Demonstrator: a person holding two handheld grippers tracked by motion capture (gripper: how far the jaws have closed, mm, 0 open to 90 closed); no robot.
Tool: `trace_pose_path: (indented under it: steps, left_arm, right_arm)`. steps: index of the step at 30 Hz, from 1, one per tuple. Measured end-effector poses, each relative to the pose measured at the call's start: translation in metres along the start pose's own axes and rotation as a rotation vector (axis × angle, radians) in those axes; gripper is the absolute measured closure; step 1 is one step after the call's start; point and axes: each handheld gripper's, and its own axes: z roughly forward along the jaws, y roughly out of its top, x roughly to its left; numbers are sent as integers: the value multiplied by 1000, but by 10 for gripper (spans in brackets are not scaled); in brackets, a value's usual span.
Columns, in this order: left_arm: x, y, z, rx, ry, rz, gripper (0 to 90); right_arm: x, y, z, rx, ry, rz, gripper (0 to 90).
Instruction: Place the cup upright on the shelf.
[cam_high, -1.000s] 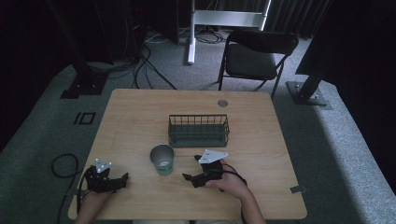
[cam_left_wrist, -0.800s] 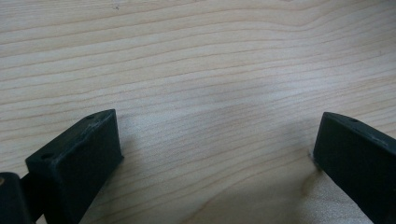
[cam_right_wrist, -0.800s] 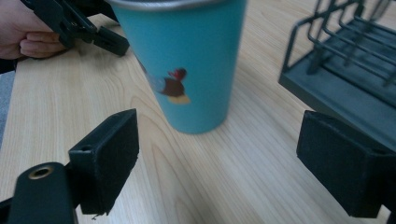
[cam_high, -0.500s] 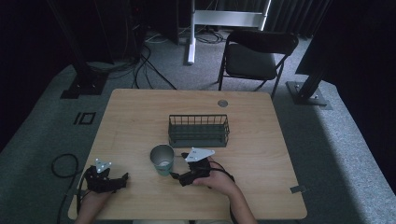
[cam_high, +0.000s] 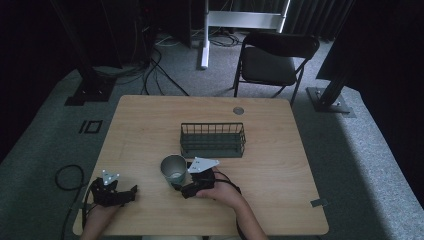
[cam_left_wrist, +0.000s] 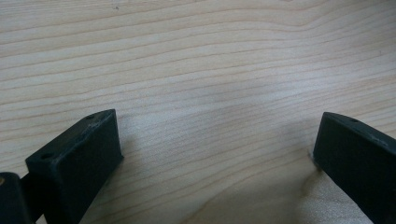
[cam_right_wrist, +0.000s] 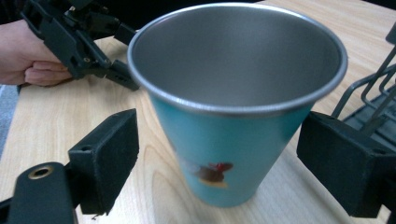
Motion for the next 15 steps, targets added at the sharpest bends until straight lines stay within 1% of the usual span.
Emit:
trace_pose_path:
  steps: [5, 8, 13, 15]
  left_arm:
    - [0, 0, 0, 0, 0, 0, 15]
    - [0, 0, 0, 0, 0, 0, 15]
    - [0, 0, 0, 0, 0, 0, 15]
    - [0, 0, 0, 0, 0, 0, 15]
  right_arm:
    - [0, 3, 6, -9, -3, 4, 123]
    - [1, 3, 11, -13, -5, 14, 117]
    - [1, 5, 17, -18, -21, 8, 117]
    - [2, 6, 18, -24, -22, 14, 136]
